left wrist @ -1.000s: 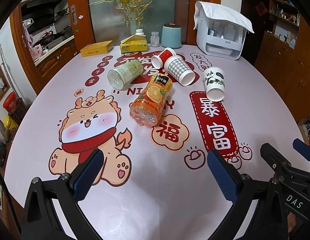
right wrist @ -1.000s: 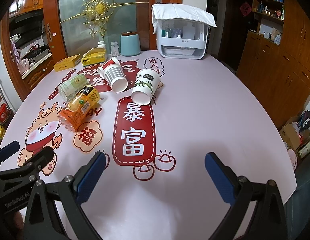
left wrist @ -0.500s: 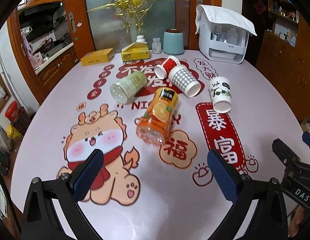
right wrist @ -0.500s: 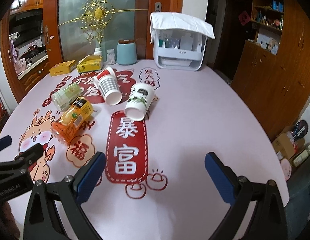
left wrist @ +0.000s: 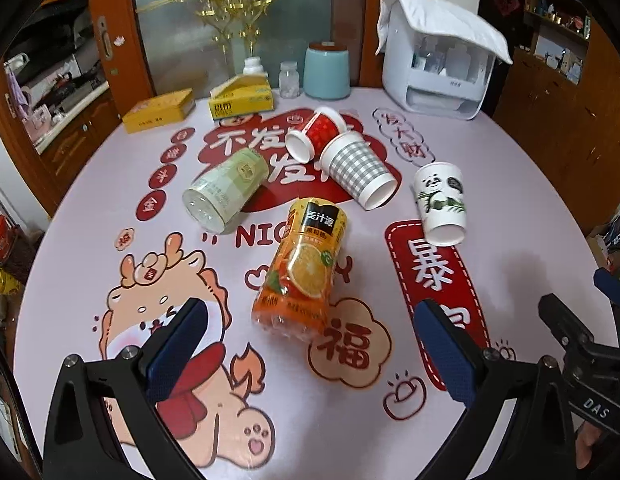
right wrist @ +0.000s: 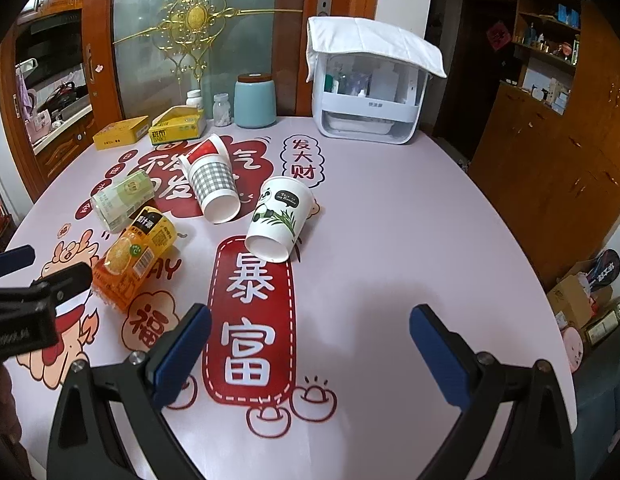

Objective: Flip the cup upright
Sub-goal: 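Move the left gripper toward the orange juice bottle lying on its side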

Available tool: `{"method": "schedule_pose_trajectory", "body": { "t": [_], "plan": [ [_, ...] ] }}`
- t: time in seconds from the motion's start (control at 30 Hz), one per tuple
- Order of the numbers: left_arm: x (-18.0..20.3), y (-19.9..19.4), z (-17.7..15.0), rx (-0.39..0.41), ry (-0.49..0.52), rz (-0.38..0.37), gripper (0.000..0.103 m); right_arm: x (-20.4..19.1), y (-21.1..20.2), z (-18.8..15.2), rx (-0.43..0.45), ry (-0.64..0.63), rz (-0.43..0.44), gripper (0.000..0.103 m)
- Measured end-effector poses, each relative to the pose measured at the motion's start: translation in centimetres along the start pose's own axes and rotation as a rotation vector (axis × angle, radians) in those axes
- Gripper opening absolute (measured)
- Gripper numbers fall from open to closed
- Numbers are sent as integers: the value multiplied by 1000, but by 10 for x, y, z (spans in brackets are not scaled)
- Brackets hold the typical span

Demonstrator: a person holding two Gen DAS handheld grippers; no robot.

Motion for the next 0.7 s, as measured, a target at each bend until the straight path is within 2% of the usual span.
{"method": "schedule_pose_trajectory", "body": {
  "t": [0.13,0.27,0.5,0.7],
  "plan": [
    [-3,22,9,-46,-9,-24,102,0,15,7,-24,2,9,95],
    [-1,45,12,-84,14,-11,102,1,34,11,-69,18,48,94],
    [4,85,16,-183,57,-56,102,-7,70,15,-155,13,113,85],
    [12,104,23,-238,91,-75,94,-15,83,14,-188,9,140,83]
  ]
}}
Point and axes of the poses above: each gripper's, at about its wrist camera, not at the fingertips, and y roughly the way its jaws point, x to its right, z to its top, the point moved 1 cm from there along y, roughly the way its jaws point, and after that the axes turned 7 degrees about z, right-handed, at the moved point
